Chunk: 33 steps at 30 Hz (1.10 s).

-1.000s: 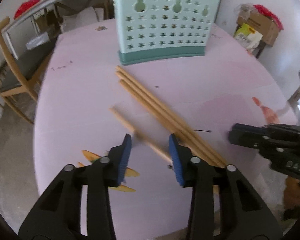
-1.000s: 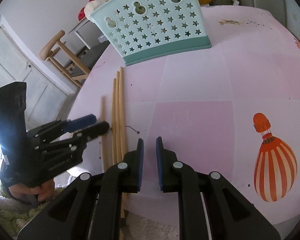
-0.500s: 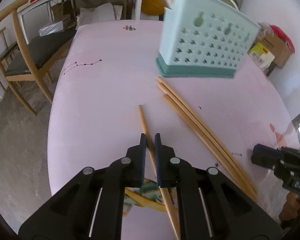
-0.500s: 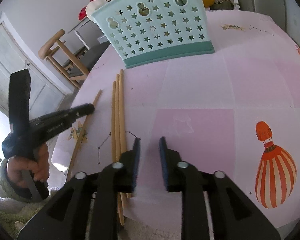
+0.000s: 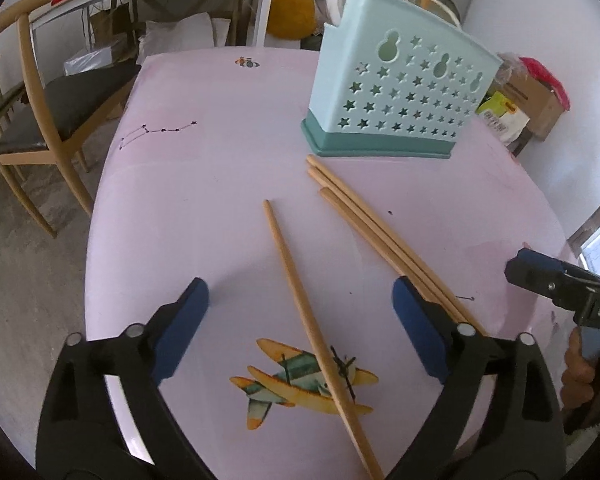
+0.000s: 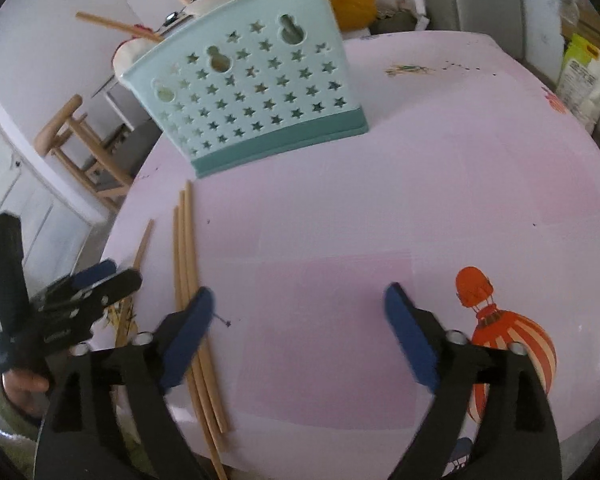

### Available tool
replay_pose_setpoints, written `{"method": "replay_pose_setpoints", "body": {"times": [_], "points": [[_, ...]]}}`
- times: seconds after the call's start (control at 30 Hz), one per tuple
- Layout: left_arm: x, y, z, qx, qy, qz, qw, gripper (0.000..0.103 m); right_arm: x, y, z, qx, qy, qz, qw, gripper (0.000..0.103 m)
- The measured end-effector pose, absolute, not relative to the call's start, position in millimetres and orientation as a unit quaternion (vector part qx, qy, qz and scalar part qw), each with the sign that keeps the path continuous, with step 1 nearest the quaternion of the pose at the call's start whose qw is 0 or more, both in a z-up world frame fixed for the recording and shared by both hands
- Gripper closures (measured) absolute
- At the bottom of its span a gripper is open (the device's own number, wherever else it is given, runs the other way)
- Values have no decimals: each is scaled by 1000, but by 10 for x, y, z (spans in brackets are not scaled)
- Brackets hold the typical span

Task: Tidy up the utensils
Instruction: 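Close the left gripper on a single loose wooden chopstick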

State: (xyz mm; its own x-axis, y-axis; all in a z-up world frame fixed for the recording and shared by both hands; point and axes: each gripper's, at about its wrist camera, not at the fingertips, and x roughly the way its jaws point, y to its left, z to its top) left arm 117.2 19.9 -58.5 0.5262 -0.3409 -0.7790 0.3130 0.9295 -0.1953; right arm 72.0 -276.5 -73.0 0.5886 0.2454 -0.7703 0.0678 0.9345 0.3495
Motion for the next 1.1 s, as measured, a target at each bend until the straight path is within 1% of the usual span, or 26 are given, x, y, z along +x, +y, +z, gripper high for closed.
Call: {"method": "replay_pose_setpoints", "body": {"times": [0.03,0.27,0.47,0.73,0.9,1.1], "points": [[1166,218,-585,-25,447,-193,873,8,723,-2773,-742,175,449,44,875,6],[1128,289,-570,-52,443,-211,870,8,712,-2801,-747,183,434,24,882,6],[1110,397,-557,-103,442,-232,860,8,726,-2794,-733,184,437,17,881,6],[1099,410,-554,-112,446,-221,860,8,710,-2799,-735,188,430,13,883,6],[1100,462,-562,-135,446,-231,854,8,642,-2904,-755,235,400,18,886,6],[1095,514,-579,-164,442,-246,847,8,623,-2993,-764,264,387,36,883,6]]}}
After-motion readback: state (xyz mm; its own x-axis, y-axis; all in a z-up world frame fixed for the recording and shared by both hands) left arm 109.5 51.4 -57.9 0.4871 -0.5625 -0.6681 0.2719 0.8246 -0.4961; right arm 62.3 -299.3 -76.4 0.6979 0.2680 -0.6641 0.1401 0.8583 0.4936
